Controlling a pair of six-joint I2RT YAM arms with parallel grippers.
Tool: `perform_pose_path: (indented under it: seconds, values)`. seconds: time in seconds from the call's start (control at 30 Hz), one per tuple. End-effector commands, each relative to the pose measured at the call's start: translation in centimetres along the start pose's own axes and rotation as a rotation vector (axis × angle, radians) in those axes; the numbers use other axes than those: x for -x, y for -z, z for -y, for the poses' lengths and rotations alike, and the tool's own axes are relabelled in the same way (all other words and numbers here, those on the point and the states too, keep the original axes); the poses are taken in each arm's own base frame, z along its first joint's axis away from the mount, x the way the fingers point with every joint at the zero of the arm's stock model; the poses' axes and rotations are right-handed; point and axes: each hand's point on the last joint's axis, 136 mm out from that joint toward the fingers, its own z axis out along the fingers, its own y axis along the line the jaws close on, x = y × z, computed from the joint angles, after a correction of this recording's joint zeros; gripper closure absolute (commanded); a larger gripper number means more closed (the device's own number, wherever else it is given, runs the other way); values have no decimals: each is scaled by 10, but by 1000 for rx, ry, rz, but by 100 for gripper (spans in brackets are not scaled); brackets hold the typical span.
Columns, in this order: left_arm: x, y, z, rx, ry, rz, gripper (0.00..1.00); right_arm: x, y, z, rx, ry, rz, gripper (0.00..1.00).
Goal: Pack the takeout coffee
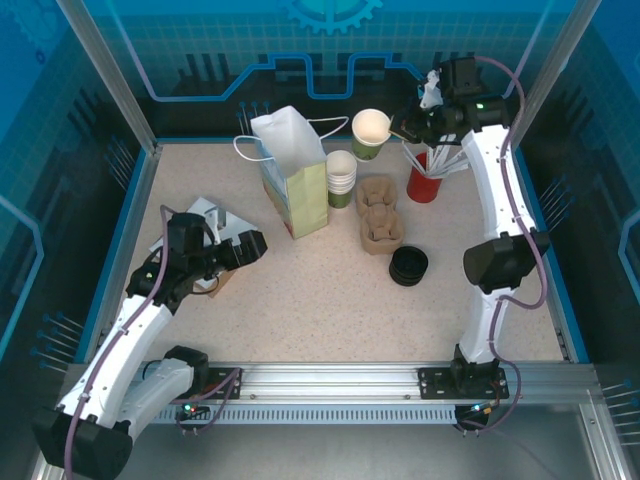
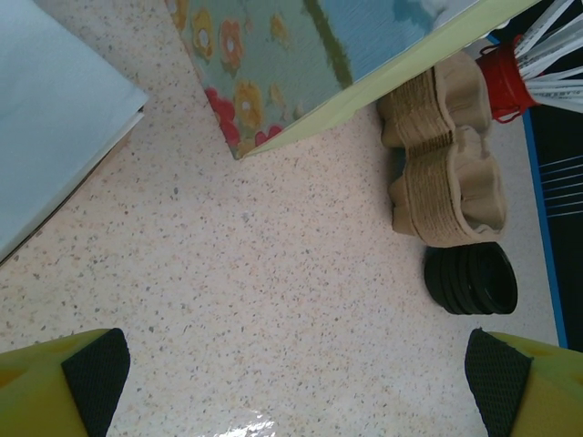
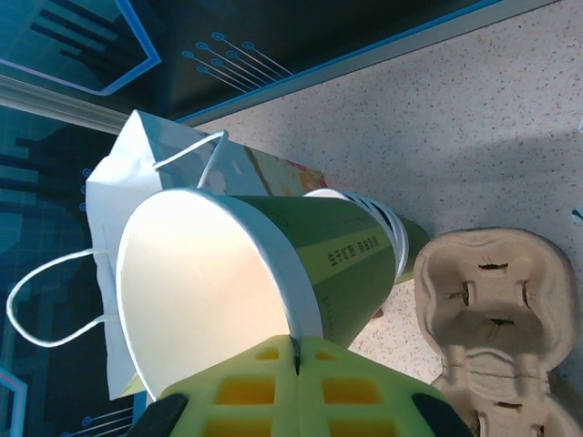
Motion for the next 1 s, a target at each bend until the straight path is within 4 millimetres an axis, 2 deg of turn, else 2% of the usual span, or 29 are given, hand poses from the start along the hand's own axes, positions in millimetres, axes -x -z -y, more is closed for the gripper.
perform_pose_path:
  seconds: [0.0,0.2,0.4,0.6,0.7,0.8,0.97]
  values:
    - [13,13,17,-55,1,41,1,-14,35,-17,31,47,-1,94]
    - [13,13,24,-93,18,36,1,-56,52,-19,36,63,-33,94]
    - [9,5,27,-139,70,22,1,-118,48,-9,71,46,-79,94]
    - [3,-7,23,-157,122,3,1,-190,13,19,40,33,-176,93]
    - [1,-11,21,-156,130,-7,1,-218,-10,32,17,37,-216,93]
    - [-1,-13,20,-153,136,-12,1,-235,-30,42,-7,69,-233,93]
    - [-4,-14,17,-146,141,-19,1,-246,-56,57,-34,82,-252,93]
